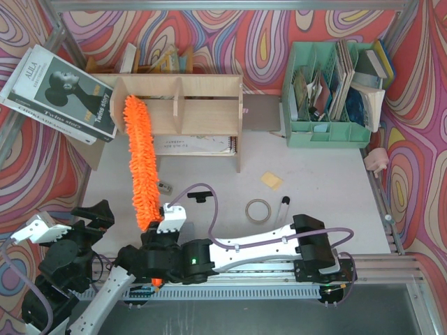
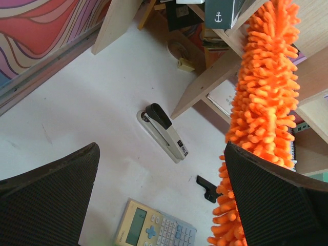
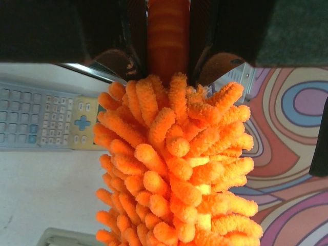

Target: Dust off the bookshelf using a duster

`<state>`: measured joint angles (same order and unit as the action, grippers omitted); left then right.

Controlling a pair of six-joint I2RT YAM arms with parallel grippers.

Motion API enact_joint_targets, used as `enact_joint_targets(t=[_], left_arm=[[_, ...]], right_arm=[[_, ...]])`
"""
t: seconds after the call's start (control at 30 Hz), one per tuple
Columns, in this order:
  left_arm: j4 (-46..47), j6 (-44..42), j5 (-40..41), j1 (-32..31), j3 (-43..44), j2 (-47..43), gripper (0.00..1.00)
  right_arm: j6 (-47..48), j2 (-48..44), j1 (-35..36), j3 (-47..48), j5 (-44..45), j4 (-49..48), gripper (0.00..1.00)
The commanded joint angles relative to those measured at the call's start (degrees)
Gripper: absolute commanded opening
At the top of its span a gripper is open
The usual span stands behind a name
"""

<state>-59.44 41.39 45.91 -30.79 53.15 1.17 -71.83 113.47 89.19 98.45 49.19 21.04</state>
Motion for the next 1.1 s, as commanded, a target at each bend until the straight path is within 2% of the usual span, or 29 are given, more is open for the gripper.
enact_joint_targets(t=[0.0,0.33,0.73,1.07], left_arm=[[-0.74,0.19,1.2,-0.44,-0.24,-0.55,0.98],[-0.59,0.21,1.21,-0.42,-0.29,-0.39,0.98],[-0.68,0.33,1.29,-0.44,-0.25,-0.47,0.98],[-0.69,0.28,1.2,-0.5,-0.24,-0.54,0.98]], right_arm=[[5.29,0.64,-0.11,2.57,-1.37,-4.28,0.0],[-6.57,-7.97,-0.28,-6.65,8.87,2.53,0.0],[3.76,-1.52,-0.25,-1.11,0.46,-5.6,0.0],[4.0,-4.34,-0.33,-3.72,4.12,-6.89,0.0]])
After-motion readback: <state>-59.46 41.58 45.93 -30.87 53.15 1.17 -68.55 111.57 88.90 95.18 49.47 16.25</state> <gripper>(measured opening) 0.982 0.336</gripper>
